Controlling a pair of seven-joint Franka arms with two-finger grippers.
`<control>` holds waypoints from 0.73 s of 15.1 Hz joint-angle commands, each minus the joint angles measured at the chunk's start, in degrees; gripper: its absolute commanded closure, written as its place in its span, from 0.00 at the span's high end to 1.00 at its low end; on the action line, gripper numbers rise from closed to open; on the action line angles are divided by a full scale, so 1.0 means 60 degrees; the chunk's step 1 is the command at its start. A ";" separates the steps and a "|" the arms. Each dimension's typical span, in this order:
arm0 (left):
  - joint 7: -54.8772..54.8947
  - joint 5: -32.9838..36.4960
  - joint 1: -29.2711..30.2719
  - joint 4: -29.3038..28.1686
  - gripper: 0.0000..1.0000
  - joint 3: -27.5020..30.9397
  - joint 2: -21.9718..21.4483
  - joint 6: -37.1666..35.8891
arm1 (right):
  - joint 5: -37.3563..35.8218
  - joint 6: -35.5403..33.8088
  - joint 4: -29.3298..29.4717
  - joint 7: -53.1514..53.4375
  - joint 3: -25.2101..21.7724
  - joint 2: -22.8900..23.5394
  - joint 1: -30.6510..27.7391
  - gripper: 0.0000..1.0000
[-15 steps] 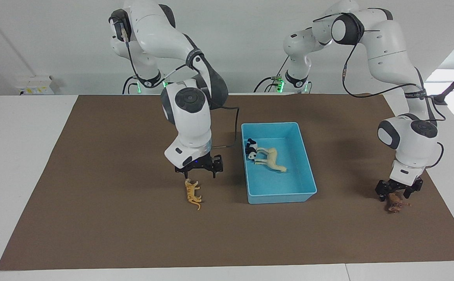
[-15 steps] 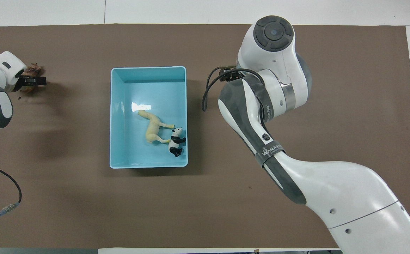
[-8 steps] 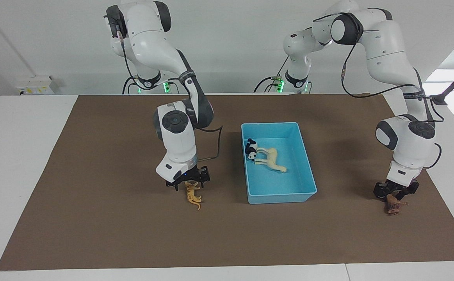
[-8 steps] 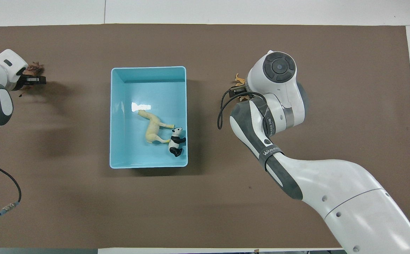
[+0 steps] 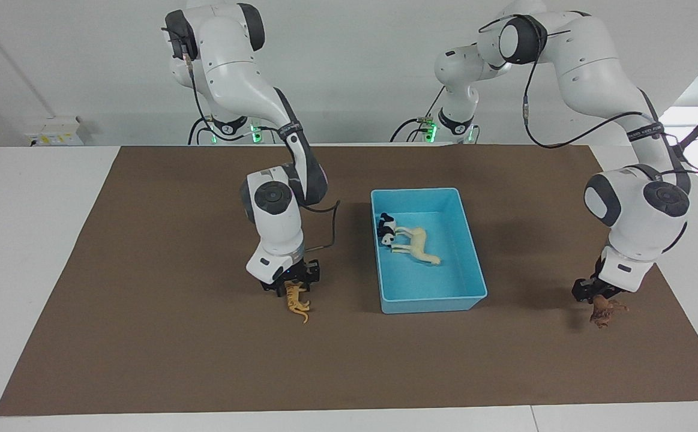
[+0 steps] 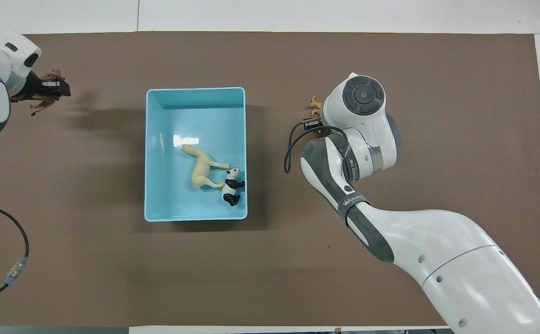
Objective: Put all toys into storage box
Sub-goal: 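Lift the brown horse with the left gripper and drop it into the box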
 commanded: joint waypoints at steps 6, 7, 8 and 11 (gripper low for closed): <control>-0.4952 -0.1145 -0.3197 -0.1213 0.20 0.0113 -0.2034 -0.2023 | -0.0011 -0.1620 0.1058 0.0237 0.0022 -0.0098 0.0014 0.00; -0.5364 -0.1145 -0.3564 -0.1811 0.27 0.0128 -0.2297 -0.1718 | -0.0055 -0.2147 0.1438 0.0237 0.0007 -0.0127 -0.0044 0.00; -0.5716 -0.1145 -0.3886 -0.2383 0.33 0.0113 -0.2517 -0.1309 | -0.0056 -0.2703 0.1848 0.0237 0.0007 -0.0156 -0.0074 0.00; -0.6174 -0.1145 -0.4446 -0.2902 1.00 0.0128 -0.2768 -0.0879 | -0.0056 -0.3615 0.2671 0.0252 -0.0037 -0.0433 -0.0103 0.00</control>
